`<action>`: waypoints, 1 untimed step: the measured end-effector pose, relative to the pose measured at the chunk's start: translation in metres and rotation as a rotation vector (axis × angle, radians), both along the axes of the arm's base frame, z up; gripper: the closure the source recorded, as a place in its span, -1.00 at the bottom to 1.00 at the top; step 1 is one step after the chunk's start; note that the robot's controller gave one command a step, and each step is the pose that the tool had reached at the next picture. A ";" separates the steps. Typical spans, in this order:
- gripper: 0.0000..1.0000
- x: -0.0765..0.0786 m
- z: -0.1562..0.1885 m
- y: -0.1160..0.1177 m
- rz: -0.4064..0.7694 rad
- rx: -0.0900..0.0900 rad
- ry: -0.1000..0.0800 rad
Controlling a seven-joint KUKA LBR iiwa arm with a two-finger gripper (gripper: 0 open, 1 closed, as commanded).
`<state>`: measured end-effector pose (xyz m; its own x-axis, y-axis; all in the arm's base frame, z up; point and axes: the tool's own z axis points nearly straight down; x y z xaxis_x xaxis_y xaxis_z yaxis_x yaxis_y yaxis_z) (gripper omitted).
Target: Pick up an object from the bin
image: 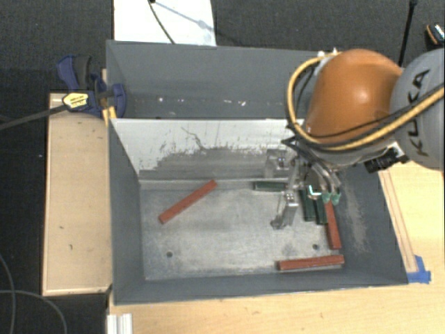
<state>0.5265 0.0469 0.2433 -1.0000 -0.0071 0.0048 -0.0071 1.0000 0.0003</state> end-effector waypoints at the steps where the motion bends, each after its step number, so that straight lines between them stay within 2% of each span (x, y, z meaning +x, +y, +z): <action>1: -1.00 0.030 -0.177 0.098 0.181 0.002 -0.003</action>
Offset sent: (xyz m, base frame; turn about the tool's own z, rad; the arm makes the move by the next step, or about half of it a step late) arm 0.0304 0.0958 -0.1733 -0.1675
